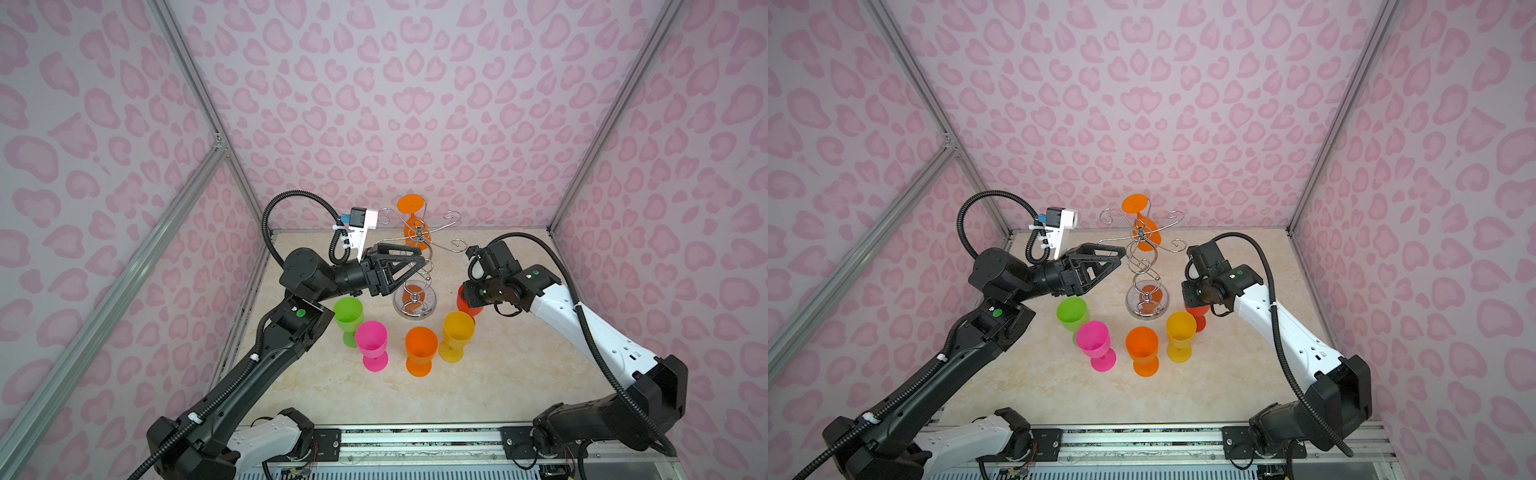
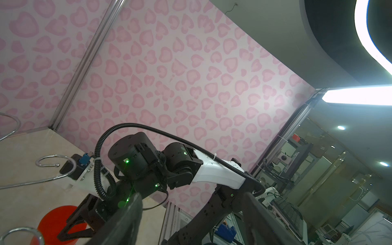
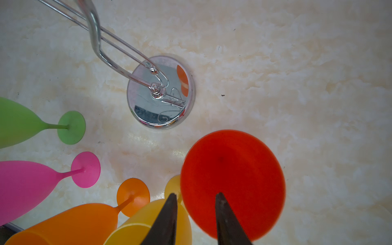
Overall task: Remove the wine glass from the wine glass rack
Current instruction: 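Open the right gripper off the red glass and lift away, then raise the left gripper to the orange glass foot on the rack while the right withdraws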
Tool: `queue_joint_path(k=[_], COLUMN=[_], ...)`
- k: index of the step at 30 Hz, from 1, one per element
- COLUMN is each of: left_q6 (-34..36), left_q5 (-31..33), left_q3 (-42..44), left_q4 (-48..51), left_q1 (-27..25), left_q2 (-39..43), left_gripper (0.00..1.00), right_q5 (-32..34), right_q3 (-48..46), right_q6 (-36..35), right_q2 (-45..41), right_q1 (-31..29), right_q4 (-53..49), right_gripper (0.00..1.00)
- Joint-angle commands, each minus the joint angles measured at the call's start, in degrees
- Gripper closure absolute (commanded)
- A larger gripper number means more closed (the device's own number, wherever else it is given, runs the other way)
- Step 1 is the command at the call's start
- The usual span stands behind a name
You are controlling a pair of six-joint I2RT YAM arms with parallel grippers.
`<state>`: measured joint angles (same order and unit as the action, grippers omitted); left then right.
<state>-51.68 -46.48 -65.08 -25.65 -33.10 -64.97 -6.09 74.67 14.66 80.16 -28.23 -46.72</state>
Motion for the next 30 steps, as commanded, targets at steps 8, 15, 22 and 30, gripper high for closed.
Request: queue_joint_path(k=[8,15,22,30], left_q6=[0.73,7.16,16.93,11.51], left_q5=[2.35,10.22,11.02,-3.22], left_q3=[-3.01,-9.33,-30.01,-54.31], left_q4=[5.29,16.82,32.25,39.39], left_q1=[7.83,19.33,22.26,25.41], left_q2=[0.28,-3.50,-20.99,-44.53], left_gripper=[0.24,0.24,0.27,0.33], right_q5=[0.11,-3.22,-5.02,-6.03], right_q3=[-4.35,-7.84,-10.72,-12.27], right_q6=[2.95,4.63,6.23,6.20], right_q2=[-11.63,-22.38,-29.18,-32.32], right_q1=[0.65,6.62,11.14,13.71], right_q4=[3.18,4.92,6.61,4.82], right_gripper=[0.67,0.67,0.65,0.65])
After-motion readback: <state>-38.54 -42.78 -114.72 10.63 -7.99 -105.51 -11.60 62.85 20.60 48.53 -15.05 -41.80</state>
